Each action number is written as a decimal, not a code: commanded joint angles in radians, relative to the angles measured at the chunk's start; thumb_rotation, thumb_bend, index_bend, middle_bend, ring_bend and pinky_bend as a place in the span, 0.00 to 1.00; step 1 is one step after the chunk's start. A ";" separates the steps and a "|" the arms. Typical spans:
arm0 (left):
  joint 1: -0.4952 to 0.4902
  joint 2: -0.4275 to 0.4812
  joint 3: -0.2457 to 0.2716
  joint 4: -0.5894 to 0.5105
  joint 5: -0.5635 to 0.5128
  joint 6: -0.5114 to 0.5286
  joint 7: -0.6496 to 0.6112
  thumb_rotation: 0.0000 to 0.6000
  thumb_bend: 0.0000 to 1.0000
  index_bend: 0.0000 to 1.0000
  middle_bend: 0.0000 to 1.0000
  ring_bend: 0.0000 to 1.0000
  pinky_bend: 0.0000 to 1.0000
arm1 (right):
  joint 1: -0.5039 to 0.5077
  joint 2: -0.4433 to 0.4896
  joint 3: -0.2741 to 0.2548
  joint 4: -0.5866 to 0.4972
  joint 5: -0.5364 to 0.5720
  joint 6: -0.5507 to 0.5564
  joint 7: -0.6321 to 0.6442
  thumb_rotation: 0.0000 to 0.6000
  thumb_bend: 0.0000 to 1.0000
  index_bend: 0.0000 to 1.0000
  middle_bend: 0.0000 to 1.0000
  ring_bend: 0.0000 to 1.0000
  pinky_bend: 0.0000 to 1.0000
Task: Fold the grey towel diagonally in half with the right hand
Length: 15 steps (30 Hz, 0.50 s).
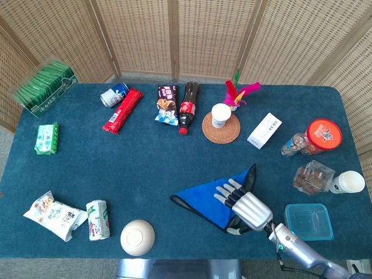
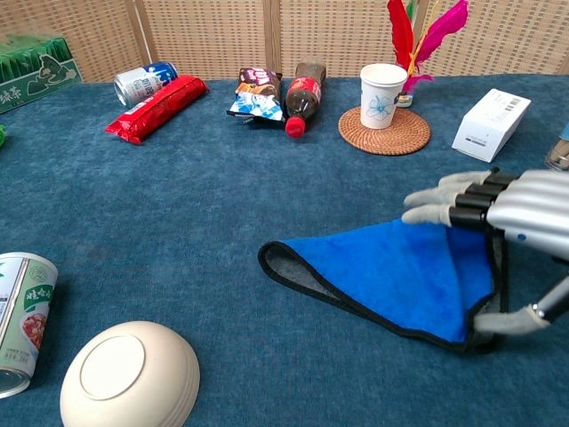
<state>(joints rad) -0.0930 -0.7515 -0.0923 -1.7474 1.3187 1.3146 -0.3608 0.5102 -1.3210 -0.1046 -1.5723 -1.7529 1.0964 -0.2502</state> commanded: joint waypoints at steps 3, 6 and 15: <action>0.001 0.001 -0.001 0.001 0.000 0.001 -0.003 1.00 0.17 0.06 0.00 0.00 0.00 | 0.003 0.030 0.020 0.004 -0.005 0.027 -0.017 0.45 0.24 0.04 0.00 0.00 0.00; 0.001 0.002 0.000 0.001 0.002 0.002 -0.006 1.00 0.17 0.06 0.00 0.00 0.00 | 0.003 0.050 0.031 -0.014 0.000 0.037 -0.020 0.44 0.24 0.04 0.00 0.00 0.00; 0.004 0.004 0.002 0.001 0.012 0.007 -0.016 1.00 0.17 0.06 0.00 0.00 0.00 | 0.013 0.061 0.070 -0.010 0.035 0.041 0.007 0.44 0.24 0.04 0.00 0.00 0.00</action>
<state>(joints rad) -0.0889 -0.7480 -0.0903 -1.7463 1.3302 1.3222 -0.3756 0.5196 -1.2587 -0.0415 -1.5905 -1.7252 1.1382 -0.2532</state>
